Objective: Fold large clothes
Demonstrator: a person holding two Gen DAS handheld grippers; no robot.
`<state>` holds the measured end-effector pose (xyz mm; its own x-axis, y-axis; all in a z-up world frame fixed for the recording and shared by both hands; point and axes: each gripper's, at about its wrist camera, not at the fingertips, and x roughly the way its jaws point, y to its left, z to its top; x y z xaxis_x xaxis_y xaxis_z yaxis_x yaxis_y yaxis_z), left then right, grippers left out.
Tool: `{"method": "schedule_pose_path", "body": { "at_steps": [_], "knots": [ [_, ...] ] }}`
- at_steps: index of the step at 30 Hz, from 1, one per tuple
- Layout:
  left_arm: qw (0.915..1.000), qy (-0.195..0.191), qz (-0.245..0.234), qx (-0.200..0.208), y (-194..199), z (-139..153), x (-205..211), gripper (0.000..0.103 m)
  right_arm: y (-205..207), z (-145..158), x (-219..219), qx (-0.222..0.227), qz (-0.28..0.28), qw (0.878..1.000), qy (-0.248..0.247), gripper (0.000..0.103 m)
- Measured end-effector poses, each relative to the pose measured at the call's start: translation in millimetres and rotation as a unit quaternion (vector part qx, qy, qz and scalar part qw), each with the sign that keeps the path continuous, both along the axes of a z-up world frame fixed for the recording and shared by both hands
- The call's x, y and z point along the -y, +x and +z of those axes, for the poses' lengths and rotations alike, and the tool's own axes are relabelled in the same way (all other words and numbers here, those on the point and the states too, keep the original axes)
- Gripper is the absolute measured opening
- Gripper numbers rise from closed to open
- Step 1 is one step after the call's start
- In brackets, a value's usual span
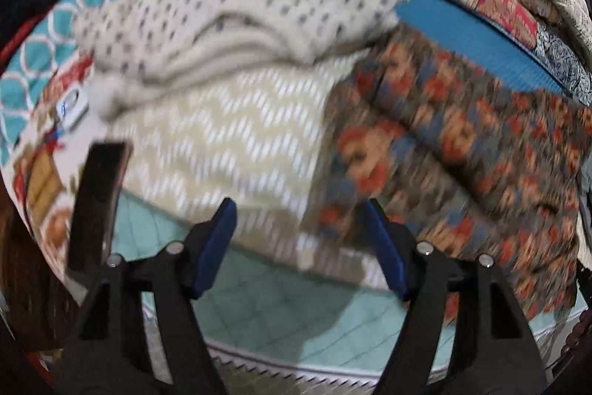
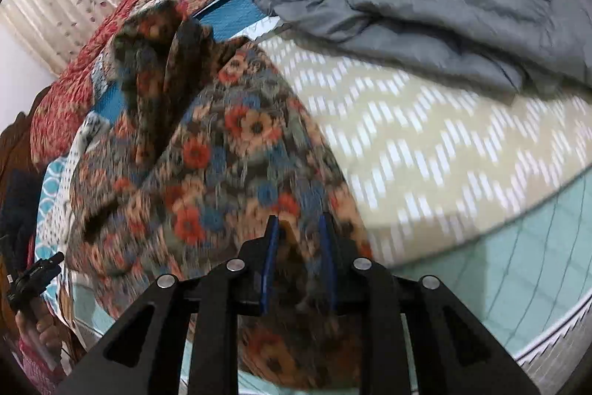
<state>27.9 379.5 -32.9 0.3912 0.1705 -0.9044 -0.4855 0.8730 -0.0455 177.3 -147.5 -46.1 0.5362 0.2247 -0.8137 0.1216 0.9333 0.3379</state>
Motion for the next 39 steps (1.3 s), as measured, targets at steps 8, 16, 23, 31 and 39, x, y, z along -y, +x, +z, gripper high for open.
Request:
{"method": "schedule_pose_path", "body": {
  "at_steps": [8,16,23,31,39],
  "knots": [
    [0.9997,-0.006,-0.021,0.01,26,-9,15,0.077,24,31,-73,0.044,0.109,0.993,0.008,0.055],
    [0.9971,-0.046,-0.046,0.038,33,3,31,0.009,47,-9,-109,-0.019,0.084,0.996,0.015,0.076],
    [0.9487,-0.096,-0.056,0.296,-3,177,-1,0.0,28,109,-85,0.187,0.098,0.964,0.16,0.078],
    [0.9698,0.022,-0.018,0.242,-9,182,-11,0.032,-9,107,-22,0.176,0.015,0.984,0.028,0.068],
    [0.9924,-0.002,-0.105,0.065,-22,15,25,0.079,-57,4,34,0.029,-0.021,0.99,0.134,0.022]
  ]
}}
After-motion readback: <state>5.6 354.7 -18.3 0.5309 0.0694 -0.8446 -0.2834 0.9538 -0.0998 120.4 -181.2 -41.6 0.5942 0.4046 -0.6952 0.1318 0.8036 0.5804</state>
